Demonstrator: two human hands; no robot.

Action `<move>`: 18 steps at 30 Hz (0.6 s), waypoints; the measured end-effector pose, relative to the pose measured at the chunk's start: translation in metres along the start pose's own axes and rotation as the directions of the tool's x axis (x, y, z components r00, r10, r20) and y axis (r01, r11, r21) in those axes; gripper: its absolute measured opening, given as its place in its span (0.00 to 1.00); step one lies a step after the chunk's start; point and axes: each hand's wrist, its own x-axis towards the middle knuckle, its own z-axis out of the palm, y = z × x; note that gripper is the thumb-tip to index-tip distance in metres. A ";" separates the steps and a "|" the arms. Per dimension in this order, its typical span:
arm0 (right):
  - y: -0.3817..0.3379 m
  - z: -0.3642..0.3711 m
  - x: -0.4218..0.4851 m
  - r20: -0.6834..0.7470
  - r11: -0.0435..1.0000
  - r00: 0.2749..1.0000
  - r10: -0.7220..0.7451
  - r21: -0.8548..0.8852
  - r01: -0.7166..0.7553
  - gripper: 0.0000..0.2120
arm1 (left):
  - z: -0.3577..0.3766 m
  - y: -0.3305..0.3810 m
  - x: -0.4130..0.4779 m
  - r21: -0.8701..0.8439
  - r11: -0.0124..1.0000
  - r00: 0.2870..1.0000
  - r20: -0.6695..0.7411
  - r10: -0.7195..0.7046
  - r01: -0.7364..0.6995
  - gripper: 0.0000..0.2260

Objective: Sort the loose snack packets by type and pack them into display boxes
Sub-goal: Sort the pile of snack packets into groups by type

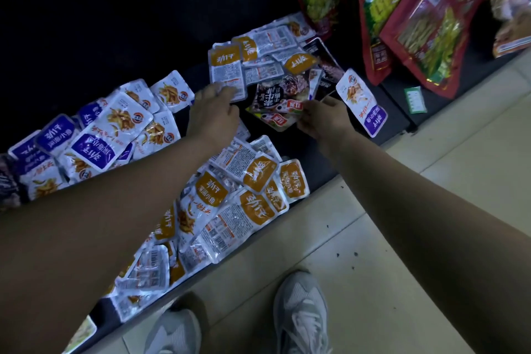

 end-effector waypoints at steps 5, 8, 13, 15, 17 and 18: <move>-0.007 -0.018 -0.020 0.091 0.999 0.996 0.011 -0.042 -0.007 0.02 | -0.013 0.020 -0.006 -0.293 0.955 0.994 -0.085 -0.066 0.039 0.15; -0.003 -0.028 -0.031 0.175 0.993 0.982 0.068 -0.110 -0.049 0.06 | -0.017 0.038 -0.013 -0.466 0.831 0.949 0.225 -0.222 0.305 0.22; 0.006 -0.043 -0.038 0.256 0.978 0.957 0.133 -0.190 -0.085 0.06 | -0.014 0.039 -0.020 -0.582 0.629 0.856 0.380 -0.350 0.515 0.10; 0.003 -0.046 -0.039 0.211 0.982 0.968 0.136 -0.160 -0.103 0.12 | -0.018 0.035 -0.021 -0.630 0.550 0.836 0.382 -0.394 0.547 0.06; -0.001 -0.048 -0.042 0.150 0.985 0.983 0.105 -0.153 -0.081 0.14 | -0.024 0.031 -0.025 -0.648 0.525 0.829 0.358 -0.429 0.551 0.05; -0.003 -0.049 -0.041 0.114 0.988 0.991 0.066 -0.148 -0.049 0.14 | -0.028 0.028 -0.027 -0.631 0.554 0.834 0.327 -0.444 0.543 0.04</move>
